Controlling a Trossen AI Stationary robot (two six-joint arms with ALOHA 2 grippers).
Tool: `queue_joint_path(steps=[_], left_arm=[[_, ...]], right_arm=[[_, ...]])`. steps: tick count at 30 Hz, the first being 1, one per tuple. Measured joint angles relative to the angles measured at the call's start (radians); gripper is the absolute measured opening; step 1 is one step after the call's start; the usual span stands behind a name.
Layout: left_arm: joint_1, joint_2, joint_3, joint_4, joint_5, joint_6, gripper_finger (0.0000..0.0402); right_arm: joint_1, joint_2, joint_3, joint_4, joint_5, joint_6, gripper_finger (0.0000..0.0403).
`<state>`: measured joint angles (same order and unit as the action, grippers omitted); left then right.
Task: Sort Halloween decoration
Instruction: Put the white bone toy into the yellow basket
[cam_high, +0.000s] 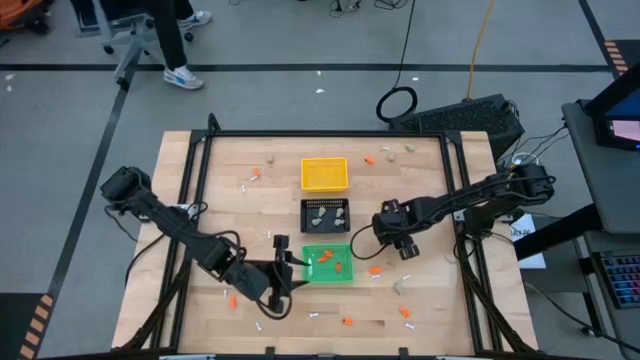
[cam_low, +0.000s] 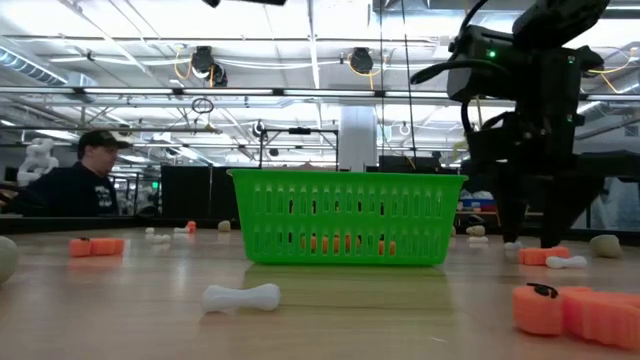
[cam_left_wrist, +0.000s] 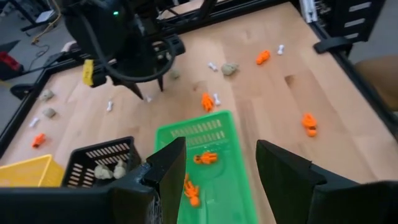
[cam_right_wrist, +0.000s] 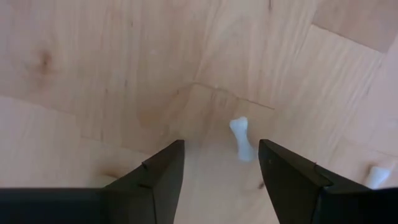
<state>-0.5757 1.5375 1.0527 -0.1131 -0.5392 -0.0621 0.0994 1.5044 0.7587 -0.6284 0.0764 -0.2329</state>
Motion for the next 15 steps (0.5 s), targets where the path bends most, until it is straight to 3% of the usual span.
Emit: queue_joint_path(steps=[15], left_arm=[[0.040,0.000,0.000,-0.005,0.017,0.000,0.0194]], right_arm=[[-0.033,0.045,0.048,-0.041,-0.002,-0.017,0.0159]])
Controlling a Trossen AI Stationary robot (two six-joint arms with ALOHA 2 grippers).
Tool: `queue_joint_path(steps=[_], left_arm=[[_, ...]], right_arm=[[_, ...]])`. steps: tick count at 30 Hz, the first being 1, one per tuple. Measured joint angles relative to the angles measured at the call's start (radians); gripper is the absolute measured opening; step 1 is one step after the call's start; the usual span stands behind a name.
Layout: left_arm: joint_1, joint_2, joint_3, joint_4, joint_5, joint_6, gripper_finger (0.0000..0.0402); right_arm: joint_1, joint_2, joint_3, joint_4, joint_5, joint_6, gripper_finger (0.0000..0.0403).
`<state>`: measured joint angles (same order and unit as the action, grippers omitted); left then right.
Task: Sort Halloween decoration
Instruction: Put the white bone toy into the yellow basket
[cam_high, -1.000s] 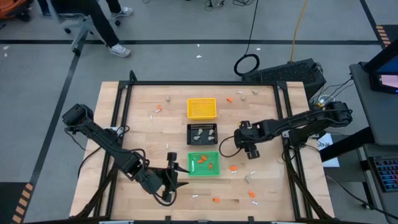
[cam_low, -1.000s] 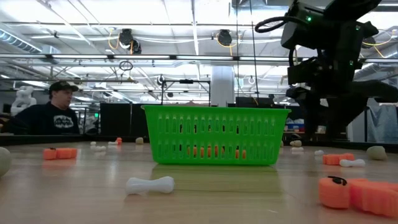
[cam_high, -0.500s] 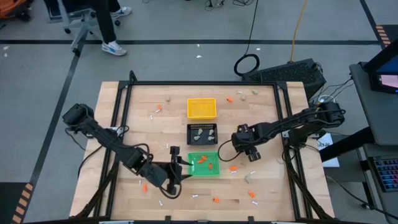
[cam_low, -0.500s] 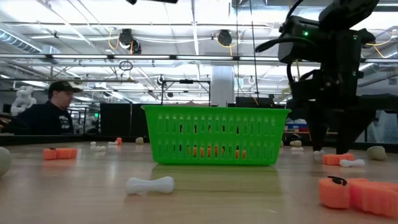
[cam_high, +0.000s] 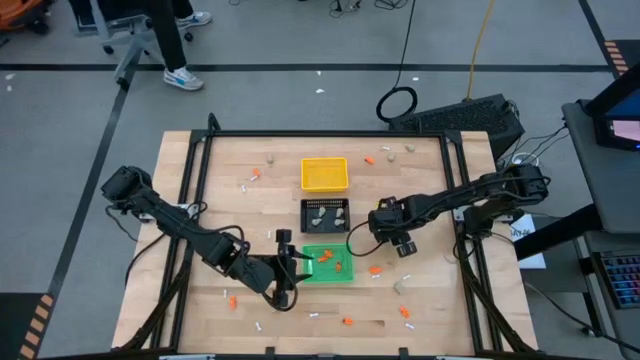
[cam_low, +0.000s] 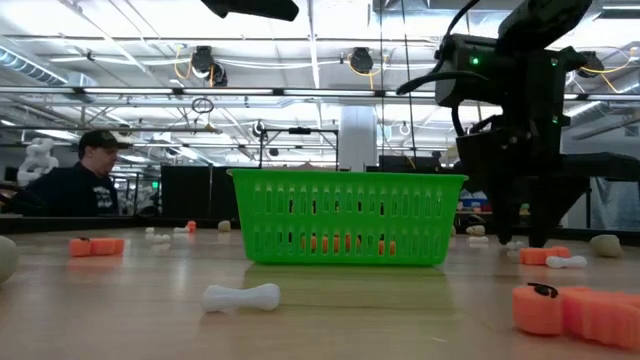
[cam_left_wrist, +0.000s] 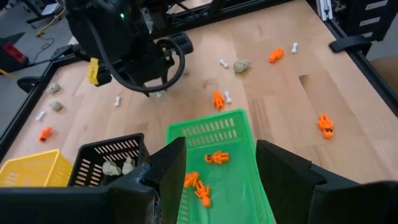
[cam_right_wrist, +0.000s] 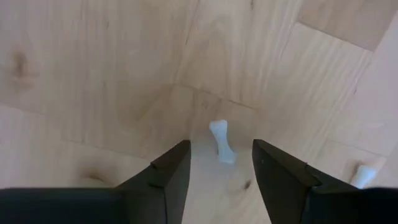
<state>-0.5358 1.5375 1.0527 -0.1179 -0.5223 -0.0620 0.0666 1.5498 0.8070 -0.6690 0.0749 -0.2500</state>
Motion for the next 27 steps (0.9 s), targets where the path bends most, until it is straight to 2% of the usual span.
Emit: queue_joint_path(steps=[15,27], left_arm=[[0.000,0.000,0.000,-0.002,0.002,0.016,0.0194],[0.000,0.000,0.000,-0.001,0.002,0.016,0.0194]], right_arm=[[0.000,0.043,0.013,0.018,-0.008,0.003,0.0122],[-0.015,0.045,0.016,0.033,-0.048,0.030,0.0072]])
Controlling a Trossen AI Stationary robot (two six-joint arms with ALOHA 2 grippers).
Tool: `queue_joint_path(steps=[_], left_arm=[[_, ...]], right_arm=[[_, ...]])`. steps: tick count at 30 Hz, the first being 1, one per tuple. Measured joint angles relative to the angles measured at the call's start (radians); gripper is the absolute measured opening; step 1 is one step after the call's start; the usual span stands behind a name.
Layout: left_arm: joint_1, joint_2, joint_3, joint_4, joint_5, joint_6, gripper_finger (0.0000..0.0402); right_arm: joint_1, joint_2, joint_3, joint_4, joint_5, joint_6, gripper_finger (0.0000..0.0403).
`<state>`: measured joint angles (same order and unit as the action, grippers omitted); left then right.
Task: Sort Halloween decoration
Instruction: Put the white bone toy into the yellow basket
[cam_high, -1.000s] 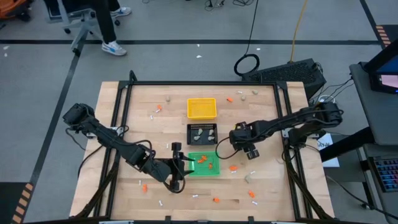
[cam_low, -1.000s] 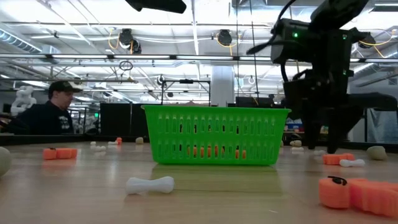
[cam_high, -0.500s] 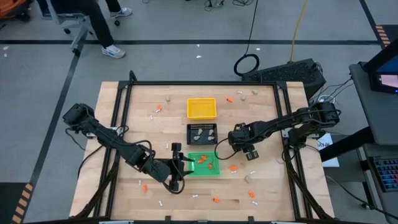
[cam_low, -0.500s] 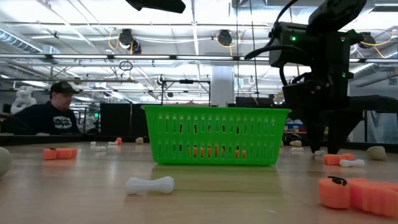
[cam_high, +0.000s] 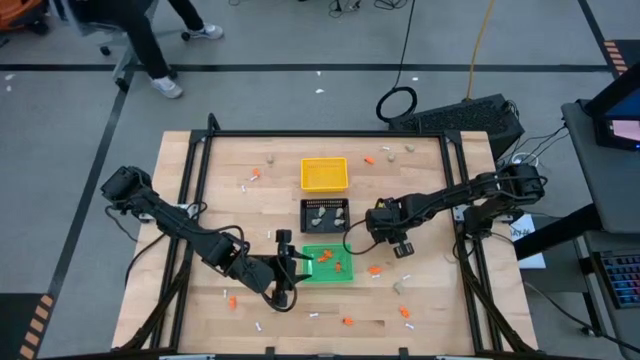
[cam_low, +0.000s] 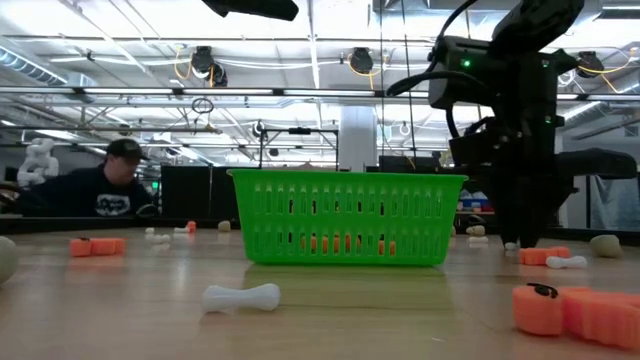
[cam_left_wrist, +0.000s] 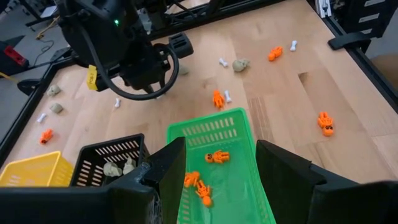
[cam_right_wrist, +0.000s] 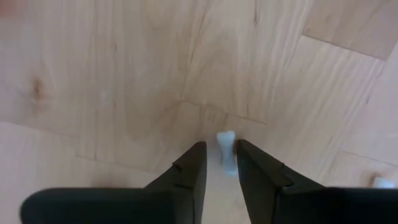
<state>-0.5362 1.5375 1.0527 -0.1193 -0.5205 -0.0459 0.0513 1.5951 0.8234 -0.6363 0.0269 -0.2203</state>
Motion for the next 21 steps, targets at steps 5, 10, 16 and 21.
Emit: queue_joint_path(steps=[5,10,16,21], left_arm=[[0.000,0.000,0.000,0.000,0.000,0.000,0.0194],[0.000,0.000,0.000,0.000,0.000,0.000,0.0194],[0.000,0.000,0.000,0.000,0.000,0.000,0.0194],[0.000,0.000,0.000,0.000,0.000,0.000,0.0194]], right_arm=[[0.000,0.000,0.000,0.005,-0.002,0.005,0.0038],[0.000,0.000,0.001,0.008,-0.002,0.014,0.0006],[0.000,0.000,0.001,0.008,-0.007,0.044,0.0003],[-0.001,0.001,0.012,-0.005,-0.040,0.087,0.0002]])
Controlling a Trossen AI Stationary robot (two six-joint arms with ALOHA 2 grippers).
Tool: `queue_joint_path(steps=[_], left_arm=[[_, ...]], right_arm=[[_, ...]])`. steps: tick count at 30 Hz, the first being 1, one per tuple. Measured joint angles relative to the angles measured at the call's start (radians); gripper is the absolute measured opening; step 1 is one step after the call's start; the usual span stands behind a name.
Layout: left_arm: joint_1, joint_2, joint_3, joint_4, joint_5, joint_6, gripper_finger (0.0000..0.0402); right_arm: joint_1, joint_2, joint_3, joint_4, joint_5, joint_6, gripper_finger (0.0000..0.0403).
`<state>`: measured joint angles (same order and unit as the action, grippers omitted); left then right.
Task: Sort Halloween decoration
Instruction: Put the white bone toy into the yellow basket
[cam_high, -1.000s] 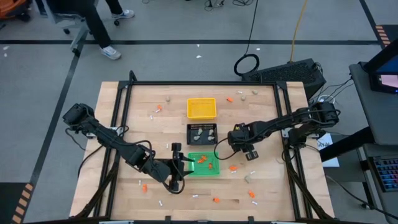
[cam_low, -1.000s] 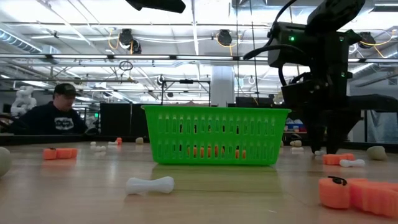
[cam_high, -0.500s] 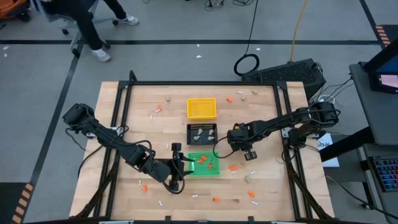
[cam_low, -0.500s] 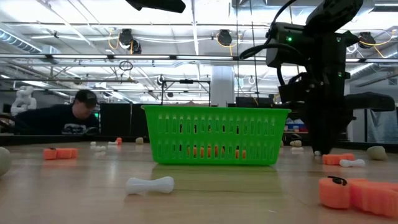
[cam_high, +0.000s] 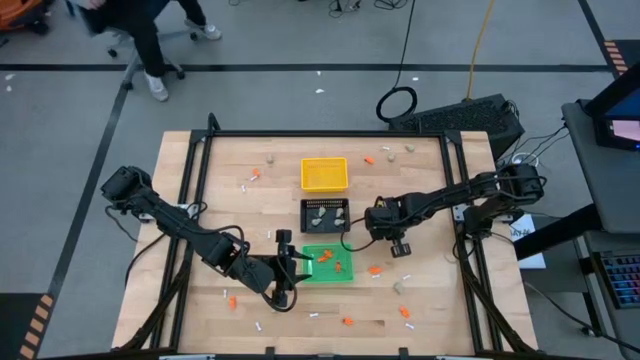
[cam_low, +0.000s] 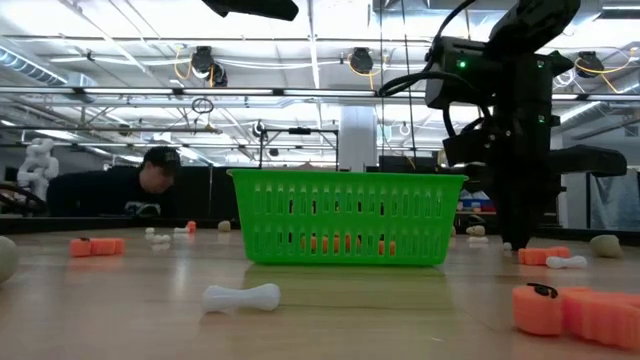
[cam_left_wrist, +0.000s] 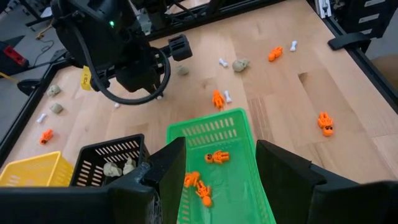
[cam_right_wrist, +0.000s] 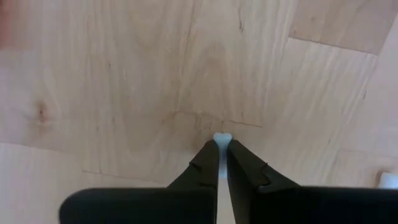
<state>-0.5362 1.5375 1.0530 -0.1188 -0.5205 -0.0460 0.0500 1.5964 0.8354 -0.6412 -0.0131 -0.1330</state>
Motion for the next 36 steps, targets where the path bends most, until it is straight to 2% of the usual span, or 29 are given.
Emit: queue_joint_path(steps=[3,9,13,17,22,26,31,36], left_arm=[[0.000,0.000,0.000,0.000,0.000,0.000,0.0194],[0.000,0.000,0.000,-0.001,0.000,0.008,0.0194],[0.000,0.000,0.000,-0.001,-0.004,0.027,0.0194],[0.005,0.000,0.000,-0.001,-0.007,0.053,0.0194],[0.031,0.000,0.000,-0.002,-0.010,0.064,0.0194],[0.073,-0.001,-0.016,0.022,-0.011,0.098,0.0194],[0.147,-0.003,-0.067,0.097,-0.009,0.153,0.0194],[0.222,-0.031,-0.124,0.166,0.035,0.190,0.0194]], right_arm=[[0.003,0.004,0.029,-0.031,-0.012,0.031,0.0001],[0.019,-0.040,0.062,-0.045,-0.124,0.092,0.0000],[0.042,-0.110,0.061,-0.038,-0.121,0.137,0.0000],[0.066,-0.194,0.036,0.055,-0.118,0.181,0.0000],[0.119,-0.309,-0.071,0.299,-0.065,0.235,0.0000],[0.159,-0.362,-0.206,0.612,-0.003,0.249,0.0000],[0.183,-0.350,-0.339,0.979,0.088,0.218,0.0000],[0.181,-0.278,-0.396,1.247,0.167,0.175,0.0000]])
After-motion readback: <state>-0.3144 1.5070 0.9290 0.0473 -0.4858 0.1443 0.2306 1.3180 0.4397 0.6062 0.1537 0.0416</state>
